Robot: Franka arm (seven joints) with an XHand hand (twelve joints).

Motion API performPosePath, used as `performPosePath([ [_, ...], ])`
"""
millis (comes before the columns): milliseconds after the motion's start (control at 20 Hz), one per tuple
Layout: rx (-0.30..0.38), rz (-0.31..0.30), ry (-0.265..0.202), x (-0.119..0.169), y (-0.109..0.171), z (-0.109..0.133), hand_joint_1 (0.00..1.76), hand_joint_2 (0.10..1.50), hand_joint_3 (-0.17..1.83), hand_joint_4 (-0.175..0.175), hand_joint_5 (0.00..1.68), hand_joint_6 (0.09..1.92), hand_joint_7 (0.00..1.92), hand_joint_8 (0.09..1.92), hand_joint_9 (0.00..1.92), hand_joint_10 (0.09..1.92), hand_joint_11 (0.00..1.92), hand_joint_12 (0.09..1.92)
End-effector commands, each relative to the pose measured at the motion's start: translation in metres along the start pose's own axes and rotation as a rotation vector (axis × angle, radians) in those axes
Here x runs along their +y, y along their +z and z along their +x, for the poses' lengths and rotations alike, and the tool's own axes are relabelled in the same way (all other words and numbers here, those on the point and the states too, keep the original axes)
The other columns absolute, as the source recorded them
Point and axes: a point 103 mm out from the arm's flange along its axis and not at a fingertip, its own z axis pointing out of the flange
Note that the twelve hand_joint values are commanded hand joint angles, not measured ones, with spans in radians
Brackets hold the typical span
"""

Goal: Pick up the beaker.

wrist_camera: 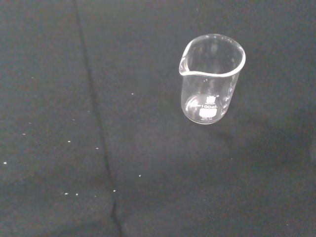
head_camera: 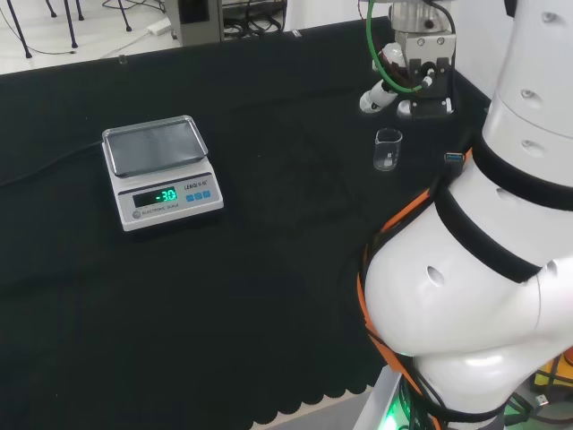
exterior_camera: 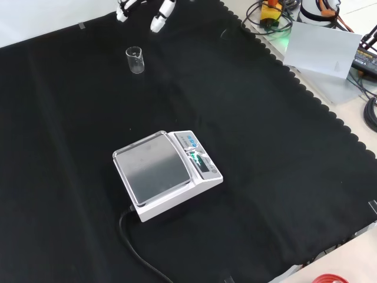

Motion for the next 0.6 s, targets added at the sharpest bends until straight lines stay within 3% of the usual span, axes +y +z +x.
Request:
performPosePath([
  [50, 0.016, 0.029, 0.001, 0.013, 0.016, -0.005, 0.79, 0.98, -0.17, -0.034, 0.30, 0.09, 0.07, 0.66, 0.24, 0.81, 0.00, 1.43],
  [600, 0.011, 0.087, -0.008, 0.029, 0.052, -0.009, 0.79, 0.98, -0.17, -0.036, 0.31, 0.09, 0.10, 0.67, 0.25, 0.82, 0.00, 1.45],
])
